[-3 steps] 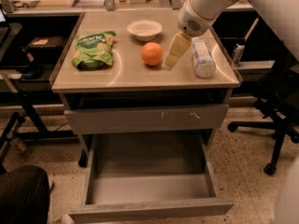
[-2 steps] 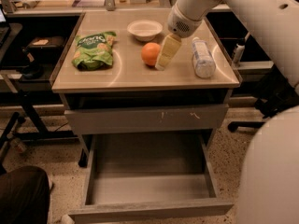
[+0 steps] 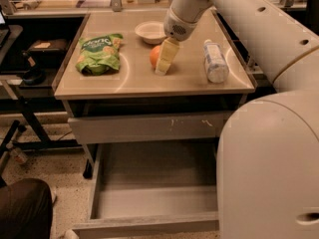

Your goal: Place orange into middle drawer

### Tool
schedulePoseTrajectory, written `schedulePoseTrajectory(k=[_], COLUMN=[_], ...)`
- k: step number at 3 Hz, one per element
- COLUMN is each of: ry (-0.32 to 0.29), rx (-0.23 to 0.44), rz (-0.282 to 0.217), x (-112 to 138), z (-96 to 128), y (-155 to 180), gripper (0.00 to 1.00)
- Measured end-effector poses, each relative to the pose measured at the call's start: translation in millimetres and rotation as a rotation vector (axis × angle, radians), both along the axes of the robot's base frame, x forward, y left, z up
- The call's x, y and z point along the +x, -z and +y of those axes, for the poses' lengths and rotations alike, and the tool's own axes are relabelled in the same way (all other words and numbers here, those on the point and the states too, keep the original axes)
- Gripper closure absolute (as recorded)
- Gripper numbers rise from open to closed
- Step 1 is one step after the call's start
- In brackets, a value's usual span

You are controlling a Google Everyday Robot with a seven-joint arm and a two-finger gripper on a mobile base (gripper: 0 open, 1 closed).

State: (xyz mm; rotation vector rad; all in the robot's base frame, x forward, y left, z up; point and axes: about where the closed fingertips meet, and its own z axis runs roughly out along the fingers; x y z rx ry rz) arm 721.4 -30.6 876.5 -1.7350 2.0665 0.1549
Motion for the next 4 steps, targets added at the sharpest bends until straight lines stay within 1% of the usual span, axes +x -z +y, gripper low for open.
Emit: schedulePoseTrajectory(k=[1, 3, 4], ry=[0.001, -0.016, -0.025], rx=[0.010, 0.020, 0.020], rz=[0.002, -0.001, 0.015], x=[10, 35, 42], z=[-5, -5, -2], y=[3, 10, 19], gripper=[0.00, 0.00, 0.00])
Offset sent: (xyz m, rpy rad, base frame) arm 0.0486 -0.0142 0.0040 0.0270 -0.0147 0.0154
